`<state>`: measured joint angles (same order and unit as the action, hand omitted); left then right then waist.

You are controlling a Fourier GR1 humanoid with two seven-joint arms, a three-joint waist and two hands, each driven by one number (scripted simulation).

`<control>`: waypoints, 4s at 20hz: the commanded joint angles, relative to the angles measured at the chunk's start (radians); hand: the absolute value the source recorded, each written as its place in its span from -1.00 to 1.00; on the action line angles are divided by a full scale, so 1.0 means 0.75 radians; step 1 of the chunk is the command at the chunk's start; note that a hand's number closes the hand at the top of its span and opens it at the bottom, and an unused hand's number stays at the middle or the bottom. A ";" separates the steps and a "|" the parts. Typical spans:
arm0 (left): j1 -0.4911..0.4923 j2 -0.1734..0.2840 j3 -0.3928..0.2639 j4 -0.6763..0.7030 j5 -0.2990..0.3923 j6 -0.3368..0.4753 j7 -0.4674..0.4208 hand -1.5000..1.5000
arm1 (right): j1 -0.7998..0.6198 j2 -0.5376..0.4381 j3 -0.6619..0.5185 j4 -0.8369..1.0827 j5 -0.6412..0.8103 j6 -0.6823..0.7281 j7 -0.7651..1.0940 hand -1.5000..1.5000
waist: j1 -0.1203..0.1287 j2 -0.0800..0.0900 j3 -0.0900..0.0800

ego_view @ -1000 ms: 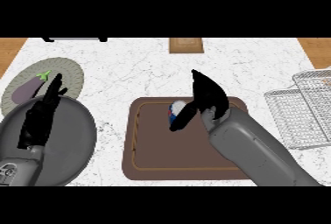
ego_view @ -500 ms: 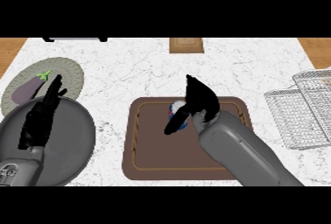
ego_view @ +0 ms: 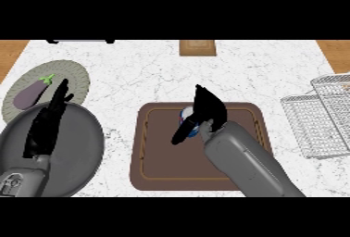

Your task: Pick the can from the tray and place it in the tiered basket

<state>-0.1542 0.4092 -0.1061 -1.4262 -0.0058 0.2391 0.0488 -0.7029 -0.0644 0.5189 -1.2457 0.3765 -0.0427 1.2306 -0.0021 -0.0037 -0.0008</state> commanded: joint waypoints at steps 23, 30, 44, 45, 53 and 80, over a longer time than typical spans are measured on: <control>0.016 -0.044 0.064 -0.033 -0.062 -0.073 0.007 0.00 | -0.063 0.085 0.075 0.247 -0.106 0.059 0.006 1.00 | 0.021 0.003 0.001; 0.025 -0.059 0.073 -0.049 -0.105 -0.054 0.035 0.00 | -0.040 0.085 -0.057 0.089 -0.058 -0.043 0.061 1.00 | 0.002 -0.001 0.001; 0.121 -0.065 0.116 -0.068 -0.073 -0.059 0.010 0.00 | 0.536 -0.448 0.262 -1.171 0.440 -0.172 -0.329 1.00 | -0.078 -0.024 0.002; 0.120 -0.038 0.137 -0.082 -0.066 -0.072 -0.004 0.00 | 0.540 -0.488 0.227 -1.237 0.476 -0.170 -0.331 1.00 | -0.069 -0.022 0.002; 0.074 -0.066 0.125 -0.047 -0.061 -0.109 -0.004 0.00 | 0.643 -0.734 -0.147 -1.748 0.458 0.037 -0.182 1.00 | -0.035 -0.005 0.000; -0.076 -0.154 0.123 0.037 -0.163 -0.118 0.024 0.00 | 0.547 -1.073 -0.878 -0.777 0.410 0.255 -1.095 1.00 | 0.007 0.010 0.002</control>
<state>-0.1736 0.3173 -0.0105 -1.4304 -0.1151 0.1441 0.0632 -0.3151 -0.8673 -0.1374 -1.9498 0.5877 0.2062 0.5267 0.0050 0.0031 -0.0001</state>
